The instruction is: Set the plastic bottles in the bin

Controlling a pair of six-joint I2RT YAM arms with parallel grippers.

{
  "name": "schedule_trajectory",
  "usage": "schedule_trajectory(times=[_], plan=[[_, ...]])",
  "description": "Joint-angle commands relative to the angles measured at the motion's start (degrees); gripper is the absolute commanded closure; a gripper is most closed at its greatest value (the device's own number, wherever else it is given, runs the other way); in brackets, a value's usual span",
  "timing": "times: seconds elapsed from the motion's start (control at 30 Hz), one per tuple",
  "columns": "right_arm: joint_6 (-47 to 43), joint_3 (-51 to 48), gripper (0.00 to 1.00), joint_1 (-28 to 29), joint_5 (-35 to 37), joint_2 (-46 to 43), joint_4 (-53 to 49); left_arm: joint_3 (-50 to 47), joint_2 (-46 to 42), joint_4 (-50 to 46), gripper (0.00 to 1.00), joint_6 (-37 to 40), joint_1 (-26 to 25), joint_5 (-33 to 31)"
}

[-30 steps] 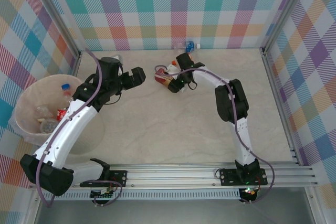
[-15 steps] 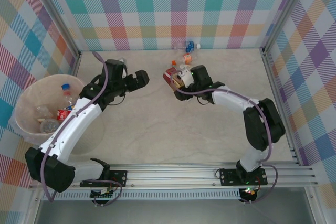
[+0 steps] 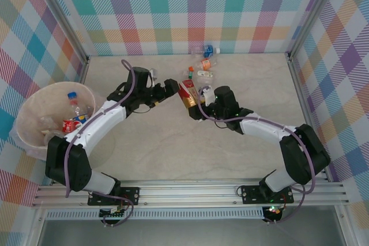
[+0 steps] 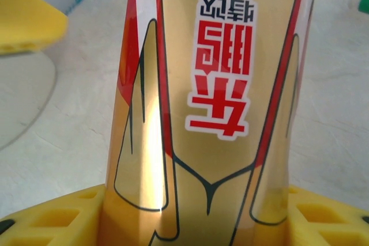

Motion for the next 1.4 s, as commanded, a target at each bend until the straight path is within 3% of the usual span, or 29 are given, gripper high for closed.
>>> schedule_trajectory(times=[0.0,0.43,0.73,0.9,1.03,1.27,1.37], plan=[[2.14,0.1,0.53,0.79,-3.72,-0.5,6.18,-1.1,0.4,7.82,0.0,-1.99,-0.97,4.05],[1.99,3.9,0.52,3.51,-11.33,2.02,8.28,0.57,5.35,8.72,0.0,-2.63,-2.9,1.51],[0.03,6.59,0.48,3.61,-13.1,2.86,3.81,-0.33,3.61,9.91,0.34,-3.59,-2.99,1.02],[-1.45,6.99,0.34,3.58,-13.94,1.87,1.67,-0.19,2.54,9.03,0.38,-3.89,-3.03,-0.24],[-2.99,6.46,0.16,3.51,-13.77,0.09,0.28,-0.15,1.88,8.25,0.38,-4.02,-2.84,-1.59],[-4.3,3.88,0.01,3.29,-12.17,-4.97,0.18,-0.01,0.59,6.13,0.39,-3.9,-2.29,-4.17],[-3.2,1.86,0.0,3.33,-8.04,-7.85,2.47,0.67,-0.34,3.98,0.39,-2.82,-2.03,-6.05]])
